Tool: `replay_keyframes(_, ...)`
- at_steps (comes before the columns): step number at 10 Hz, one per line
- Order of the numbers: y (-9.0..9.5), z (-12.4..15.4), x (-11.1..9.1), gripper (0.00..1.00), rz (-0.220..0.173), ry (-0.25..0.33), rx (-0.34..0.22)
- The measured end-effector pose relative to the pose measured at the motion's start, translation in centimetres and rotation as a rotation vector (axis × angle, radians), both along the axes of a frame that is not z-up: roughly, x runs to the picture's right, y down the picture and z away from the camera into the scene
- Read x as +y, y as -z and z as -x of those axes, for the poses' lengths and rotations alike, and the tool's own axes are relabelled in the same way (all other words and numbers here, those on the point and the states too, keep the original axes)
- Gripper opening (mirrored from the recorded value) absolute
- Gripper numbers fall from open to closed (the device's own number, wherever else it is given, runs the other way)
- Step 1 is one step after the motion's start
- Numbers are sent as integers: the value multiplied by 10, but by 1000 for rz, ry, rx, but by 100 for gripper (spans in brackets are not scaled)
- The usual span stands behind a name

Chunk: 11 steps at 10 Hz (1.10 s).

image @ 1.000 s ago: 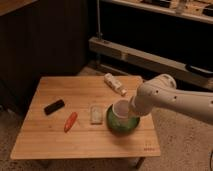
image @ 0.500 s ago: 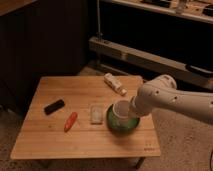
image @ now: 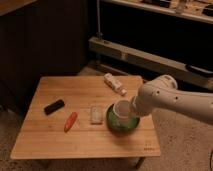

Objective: Place the ceramic cup in the ceramic bowl

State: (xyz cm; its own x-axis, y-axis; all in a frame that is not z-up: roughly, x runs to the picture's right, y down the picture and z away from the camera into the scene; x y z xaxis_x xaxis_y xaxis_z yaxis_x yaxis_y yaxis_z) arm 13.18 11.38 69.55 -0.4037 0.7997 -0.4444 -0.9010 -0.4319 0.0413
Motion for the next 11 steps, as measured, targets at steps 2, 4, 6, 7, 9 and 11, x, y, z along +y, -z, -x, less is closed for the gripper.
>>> replay_keyframes(2,0,-1,0,27,0,-2,1)
replay_keyframes(4,0,-2,0,27,-1,-3,1)
replay_keyframes(6,0,-2,0,27,-2,-3,1)
replay_keyframes(7,0,-3,0,27,-2,-4,1)
replay_keyframes(9,-1,-4,1,27,-2,-5,2)
replay_keyframes(11,0,-4,1,27,-3,-6,2)
